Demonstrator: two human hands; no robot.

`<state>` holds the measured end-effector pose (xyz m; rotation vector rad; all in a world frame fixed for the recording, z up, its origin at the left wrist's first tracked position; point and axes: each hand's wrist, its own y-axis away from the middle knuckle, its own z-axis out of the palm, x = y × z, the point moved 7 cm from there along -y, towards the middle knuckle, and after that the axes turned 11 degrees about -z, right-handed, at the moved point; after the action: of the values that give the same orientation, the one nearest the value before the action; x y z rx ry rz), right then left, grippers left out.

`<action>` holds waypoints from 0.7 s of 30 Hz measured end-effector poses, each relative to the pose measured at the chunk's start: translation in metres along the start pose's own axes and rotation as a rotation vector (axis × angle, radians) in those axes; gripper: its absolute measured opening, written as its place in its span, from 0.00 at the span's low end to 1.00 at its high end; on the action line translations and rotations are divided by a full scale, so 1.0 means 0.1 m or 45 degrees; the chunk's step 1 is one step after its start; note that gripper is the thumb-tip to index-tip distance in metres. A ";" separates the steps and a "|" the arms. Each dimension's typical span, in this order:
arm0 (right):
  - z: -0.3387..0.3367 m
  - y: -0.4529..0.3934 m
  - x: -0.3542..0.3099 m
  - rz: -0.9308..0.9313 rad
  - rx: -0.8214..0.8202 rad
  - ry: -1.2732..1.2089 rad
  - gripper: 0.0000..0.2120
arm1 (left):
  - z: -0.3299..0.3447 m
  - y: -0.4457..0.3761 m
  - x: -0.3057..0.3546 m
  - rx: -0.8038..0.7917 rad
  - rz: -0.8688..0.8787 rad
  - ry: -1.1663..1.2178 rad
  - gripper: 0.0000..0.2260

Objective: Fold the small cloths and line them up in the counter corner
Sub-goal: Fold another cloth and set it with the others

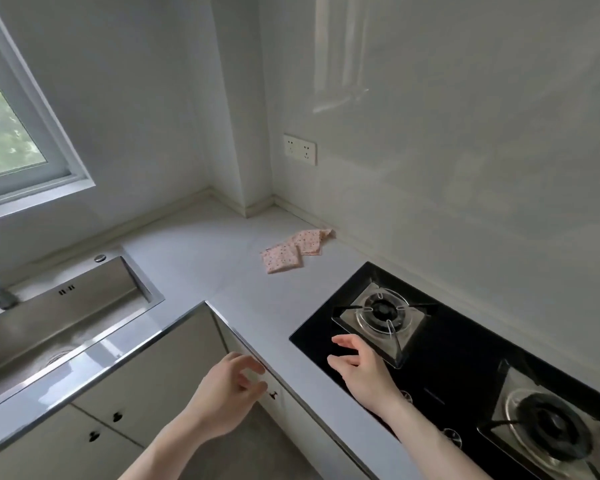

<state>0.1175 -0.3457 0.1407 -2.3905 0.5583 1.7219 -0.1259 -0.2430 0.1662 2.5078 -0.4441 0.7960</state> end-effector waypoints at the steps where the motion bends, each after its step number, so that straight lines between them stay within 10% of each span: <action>1: 0.07 -0.13 0.01 0.011 -0.012 0.007 0.16 | -0.05 -0.09 -0.07 -0.010 -0.017 -0.032 0.03; 21: 0.74 -1.77 -0.27 0.014 -0.039 0.404 0.19 | -0.57 -2.87 -0.33 -0.304 0.024 -0.433 0.17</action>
<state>0.1108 -0.1528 0.1241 -2.7067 0.5883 1.3697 -0.0537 0.0328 0.0909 2.4164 -0.6366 0.2974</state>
